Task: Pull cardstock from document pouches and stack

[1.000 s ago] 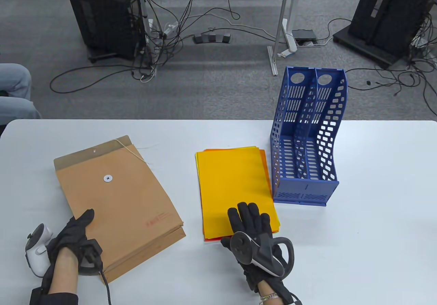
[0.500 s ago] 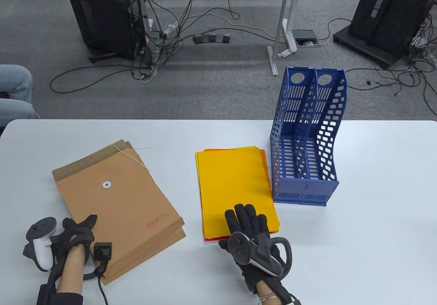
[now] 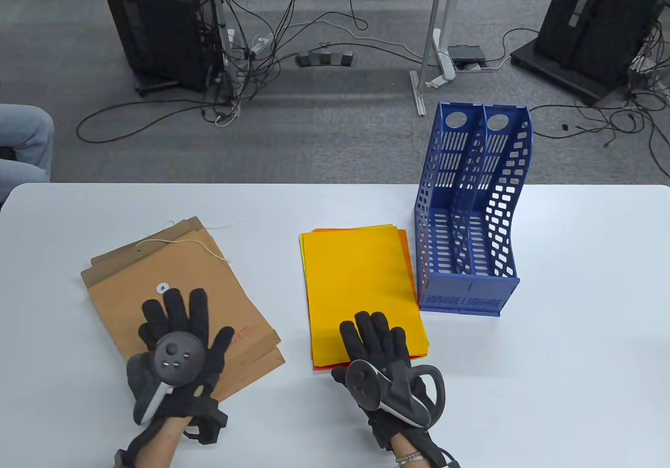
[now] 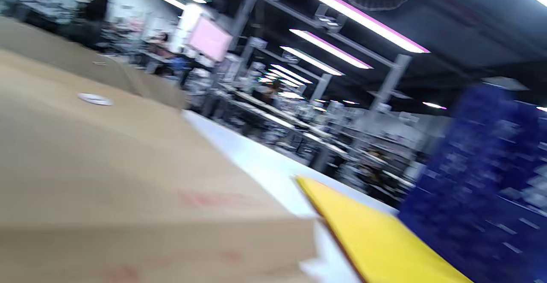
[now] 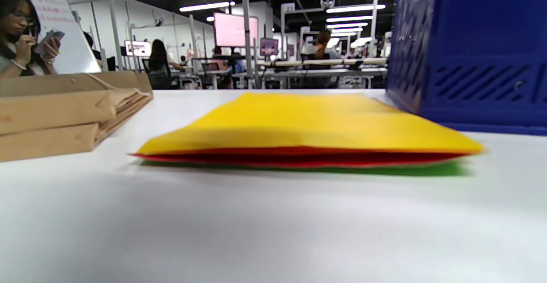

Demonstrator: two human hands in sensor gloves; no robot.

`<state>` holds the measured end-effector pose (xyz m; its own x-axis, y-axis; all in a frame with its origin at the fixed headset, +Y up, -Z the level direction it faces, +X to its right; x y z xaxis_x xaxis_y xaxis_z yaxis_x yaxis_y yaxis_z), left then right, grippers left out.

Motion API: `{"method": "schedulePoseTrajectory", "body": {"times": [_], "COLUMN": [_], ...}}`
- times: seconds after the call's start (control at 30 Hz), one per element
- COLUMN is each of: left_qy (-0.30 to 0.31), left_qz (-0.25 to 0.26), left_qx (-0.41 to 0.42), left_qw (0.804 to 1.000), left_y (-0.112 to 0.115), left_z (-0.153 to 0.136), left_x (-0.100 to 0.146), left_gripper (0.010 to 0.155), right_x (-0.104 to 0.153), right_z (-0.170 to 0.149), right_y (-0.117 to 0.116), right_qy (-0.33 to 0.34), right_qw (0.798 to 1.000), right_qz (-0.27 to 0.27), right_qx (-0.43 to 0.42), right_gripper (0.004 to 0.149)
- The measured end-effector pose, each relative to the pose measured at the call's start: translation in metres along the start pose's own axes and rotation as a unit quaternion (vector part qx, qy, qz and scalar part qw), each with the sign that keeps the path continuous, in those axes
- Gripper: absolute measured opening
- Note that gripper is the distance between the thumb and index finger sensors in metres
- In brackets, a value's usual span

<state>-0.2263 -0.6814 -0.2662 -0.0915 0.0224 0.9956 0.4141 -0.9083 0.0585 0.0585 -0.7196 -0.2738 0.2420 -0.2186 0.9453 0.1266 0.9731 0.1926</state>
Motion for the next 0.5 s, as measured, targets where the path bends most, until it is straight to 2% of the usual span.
{"method": "schedulePoseTrajectory", "body": {"times": [0.03,0.13,0.2,0.3,0.5], "left_qy": [0.041,0.103,0.087,0.074,0.08], "left_qz": [-0.028,-0.117,-0.182,-0.204,-0.215], "left_qx": [0.015,0.031,0.0,-0.001,0.017], "left_qw": [0.999,0.987,0.979,0.976,0.973], "left_y": [0.011,0.04,0.061,0.077,0.082], "left_z": [0.014,0.034,0.037,0.032,0.03], "left_x": [0.004,0.005,0.002,-0.003,-0.005], "left_gripper": [0.077,0.075,0.076,0.076,0.075], "right_x": [0.0,0.0,0.0,0.0,-0.001], "right_z": [0.001,0.004,0.007,0.01,0.011], "right_y": [0.0,-0.001,-0.002,-0.003,-0.007], "right_qy": [0.0,0.004,0.011,0.018,0.019], "right_qw": [1.0,1.0,1.0,1.0,1.0], "right_qz": [0.0,0.006,0.006,0.009,0.022], "right_qx": [-0.004,-0.009,-0.003,0.004,0.006], "right_gripper": [0.074,0.075,0.075,0.075,0.075]}}
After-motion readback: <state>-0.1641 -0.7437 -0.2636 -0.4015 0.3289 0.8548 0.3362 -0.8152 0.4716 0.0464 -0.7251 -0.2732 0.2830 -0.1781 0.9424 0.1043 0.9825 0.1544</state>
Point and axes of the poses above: the tracker on the back of each hand, its own z axis roughly to the thumb side, its own x axis roughly from the fingertips to the wrist, y = z × x, the point moved 1 cm from there along -x, roughly from the wrist to the fingertips, and after that the axes turned 9 degrees about -z, right-handed, at the moved point
